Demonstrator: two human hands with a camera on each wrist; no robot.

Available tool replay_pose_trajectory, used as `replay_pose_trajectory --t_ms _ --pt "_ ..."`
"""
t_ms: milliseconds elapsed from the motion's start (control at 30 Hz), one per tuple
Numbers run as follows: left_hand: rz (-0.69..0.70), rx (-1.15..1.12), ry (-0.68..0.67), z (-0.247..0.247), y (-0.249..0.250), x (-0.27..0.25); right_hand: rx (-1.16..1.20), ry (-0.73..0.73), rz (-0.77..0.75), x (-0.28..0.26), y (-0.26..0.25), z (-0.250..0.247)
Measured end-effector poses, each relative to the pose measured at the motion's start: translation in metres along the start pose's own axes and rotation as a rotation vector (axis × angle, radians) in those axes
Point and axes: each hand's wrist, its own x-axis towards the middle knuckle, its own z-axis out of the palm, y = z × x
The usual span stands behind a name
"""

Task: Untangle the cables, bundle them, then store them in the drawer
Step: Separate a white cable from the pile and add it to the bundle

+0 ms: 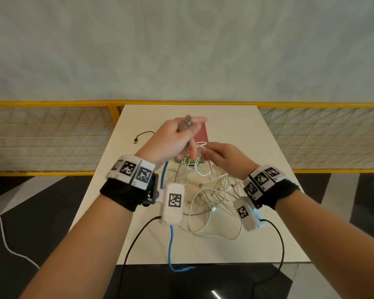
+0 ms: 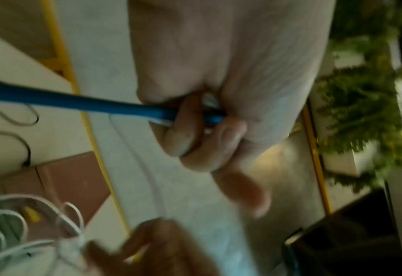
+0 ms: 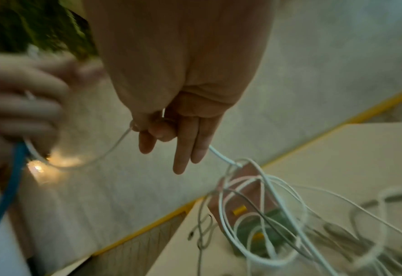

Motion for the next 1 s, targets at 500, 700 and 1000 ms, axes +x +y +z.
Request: replay_pose_trajectory --t_ms 500,700,1000 --pt "0.127 0.076 0.584 -0.027 0.005 0.008 0.025 -0.087 0.066 -0.008 0.015 -0.011" --pt "0.105 0.419 0.161 0.009 0.005 0.004 -0.176 -0.034 -0.105 0.005 -0.014 -0.030" --pt "0.200 0.055 0.606 -0.011 0.014 0.007 -0.051 -0.031 -0.004 0.004 0.005 -0.029"
